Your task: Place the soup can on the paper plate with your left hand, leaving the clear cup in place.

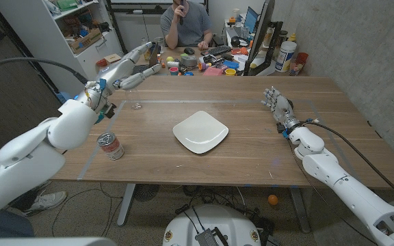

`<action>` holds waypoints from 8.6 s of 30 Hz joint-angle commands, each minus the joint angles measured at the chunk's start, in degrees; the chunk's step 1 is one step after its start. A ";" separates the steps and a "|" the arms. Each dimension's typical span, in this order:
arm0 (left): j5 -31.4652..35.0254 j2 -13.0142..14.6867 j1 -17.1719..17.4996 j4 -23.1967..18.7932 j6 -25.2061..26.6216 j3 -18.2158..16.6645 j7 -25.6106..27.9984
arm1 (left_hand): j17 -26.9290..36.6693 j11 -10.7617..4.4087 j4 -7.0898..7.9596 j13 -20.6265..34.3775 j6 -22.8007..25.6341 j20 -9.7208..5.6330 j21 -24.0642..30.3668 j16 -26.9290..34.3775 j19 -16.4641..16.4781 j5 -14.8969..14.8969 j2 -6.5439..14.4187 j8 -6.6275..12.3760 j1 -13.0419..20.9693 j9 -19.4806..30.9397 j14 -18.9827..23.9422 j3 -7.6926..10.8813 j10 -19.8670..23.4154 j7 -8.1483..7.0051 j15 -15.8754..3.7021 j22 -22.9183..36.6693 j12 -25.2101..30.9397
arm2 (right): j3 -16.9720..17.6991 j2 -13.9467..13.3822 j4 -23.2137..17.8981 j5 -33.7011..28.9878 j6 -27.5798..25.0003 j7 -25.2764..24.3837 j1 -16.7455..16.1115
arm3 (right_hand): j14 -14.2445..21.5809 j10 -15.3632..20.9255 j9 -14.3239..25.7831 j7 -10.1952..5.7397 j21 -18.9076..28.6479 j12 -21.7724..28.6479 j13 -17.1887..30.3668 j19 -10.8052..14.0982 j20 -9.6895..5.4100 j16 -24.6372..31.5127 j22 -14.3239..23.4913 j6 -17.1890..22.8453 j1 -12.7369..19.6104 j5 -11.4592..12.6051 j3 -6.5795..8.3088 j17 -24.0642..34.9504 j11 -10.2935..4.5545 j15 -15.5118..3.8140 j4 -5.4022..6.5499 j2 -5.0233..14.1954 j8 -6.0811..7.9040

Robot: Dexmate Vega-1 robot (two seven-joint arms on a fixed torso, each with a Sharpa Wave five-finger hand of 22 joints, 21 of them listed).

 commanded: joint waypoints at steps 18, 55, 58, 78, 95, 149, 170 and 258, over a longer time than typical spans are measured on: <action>19.66 -14.50 11.65 -17.18 8.23 -23.95 -36.62 | 0.12 0.65 -0.40 0.44 -3.55 1.38 -0.63 -0.14 -1.14 -0.60 -2.21 0.69 -0.07 0.36 -2.25 -1.71 -1.23 -0.36 1.04 0.08 0.36 | -2.02 1.23 3.25 -1.26 -0.99 1.61 3.68 | -0.15 0.43 0.32 0.35 -0.63 0.23 0.17 -0.04 -1.31 0.27 0.23 0.04 -0.56 0.38 -0.34 0.26 0.04 0.11 -0.01 3.63 0.45; 32.80 -17.75 5.21 -9.17 -14.80 -29.53 -56.57 | -0.15 -3.28 -4.91 0.43 0.15 -0.21 -1.10 0.82 1.13 0.90 -7.14 2.23 6.35 0.48 0.37 -3.77 2.79 -0.59 -2.11 -0.14 1.84 | -3.27 2.22 2.03 -3.12 -1.89 -1.41 3.43 | -0.18 0.23 0.32 0.34 -1.09 0.17 0.17 0.13 -1.33 0.21 0.24 -0.19 -0.76 0.41 -0.60 0.23 0.03 0.09 -0.03 3.55 0.40; 33.61 -18.03 4.89 -8.21 -16.21 -28.95 -56.45 | -0.17 -3.36 -5.11 0.43 0.23 -0.21 -1.06 0.85 1.39 0.98 -7.25 2.24 6.70 0.48 0.57 -3.80 2.80 -0.60 -2.12 -0.16 1.81 | -3.26 2.14 1.53 -3.27 -1.97 -1.83 3.17 | -0.18 0.26 0.32 0.33 -1.13 0.19 0.17 0.12 -1.29 0.21 0.24 -0.20 -0.77 0.41 -0.62 0.23 0.04 0.14 -0.03 3.53 0.40; 37.96 -15.99 4.67 -2.19 -21.06 -24.84 -55.10 | -0.22 -3.61 -7.28 0.42 -0.63 -1.20 -1.05 0.63 2.79 1.70 -8.55 1.82 10.26 0.45 0.91 -4.24 2.41 -0.62 -2.57 -0.26 1.42 | -3.61 2.33 0.06 -4.26 -1.98 -3.39 2.53 | -0.08 0.24 0.32 0.39 -1.35 0.19 0.17 0.24 -1.20 0.18 0.25 -0.20 -0.78 0.43 -0.73 0.17 0.11 0.21 -0.11 3.43 0.42; 45.04 -12.67 5.81 0.81 -22.67 -19.99 -52.70 | -0.25 -3.67 -9.64 0.44 -2.03 -1.84 -1.30 0.51 3.54 2.54 -8.73 1.45 14.75 0.49 1.23 -4.11 2.42 -0.64 -2.96 -0.28 1.29 | -3.87 2.36 -0.40 -5.02 -1.88 -4.13 2.30 | -0.04 0.16 0.31 0.39 -1.57 0.18 0.17 0.32 -1.16 0.13 0.25 -0.23 -0.81 0.47 -0.76 0.12 -0.02 0.24 -0.11 3.39 0.42; 57.17 -0.95 9.52 5.74 -18.16 -5.91 -49.96 | -0.05 -3.29 -12.55 0.61 -4.37 -1.35 -2.36 0.15 3.32 4.11 -7.79 1.25 22.86 0.71 0.00 -4.39 0.19 -0.63 -2.79 -0.08 0.64 | -2.46 1.73 0.72 -3.61 -0.01 -3.04 0.93 | 0.13 0.25 0.31 0.33 -2.25 0.23 0.17 0.61 -1.02 0.01 0.27 -0.23 -0.96 0.52 -0.84 0.04 0.07 0.51 -0.02 3.26 0.44; 70.03 1.80 12.03 9.76 -10.27 -0.61 -39.45 | 0.34 -5.45 -12.62 1.20 0.96 -8.60 5.82 3.40 28.51 5.89 -3.78 3.68 33.17 1.42 16.81 -5.14 9.43 -0.62 -8.37 0.08 3.81 | -1.80 0.13 -1.89 -3.96 -1.09 -4.52 -0.68 | 0.14 0.39 0.31 0.32 -2.56 0.29 0.17 0.66 -0.94 -0.04 0.28 -0.03 -0.99 0.55 -0.84 0.02 0.17 0.59 -0.03 3.23 0.52; 3.73 -0.66 9.58 15.47 -6.49 -8.61 -16.87 | 4.35 -2.20 -12.78 4.34 69.89 -21.65 21.90 13.96 72.65 -5.01 6.83 13.64 65.68 5.06 86.39 -0.76 78.68 23.17 -16.46 -0.24 11.65 | -1.15 -2.00 -4.61 -5.93 -1.49 -6.15 -1.50 | 1.14 0.81 0.30 0.04 -3.90 0.35 0.20 0.51 -0.62 -0.20 0.30 -0.45 -0.94 0.62 -0.46 -0.16 0.34 0.97 0.01 2.72 0.37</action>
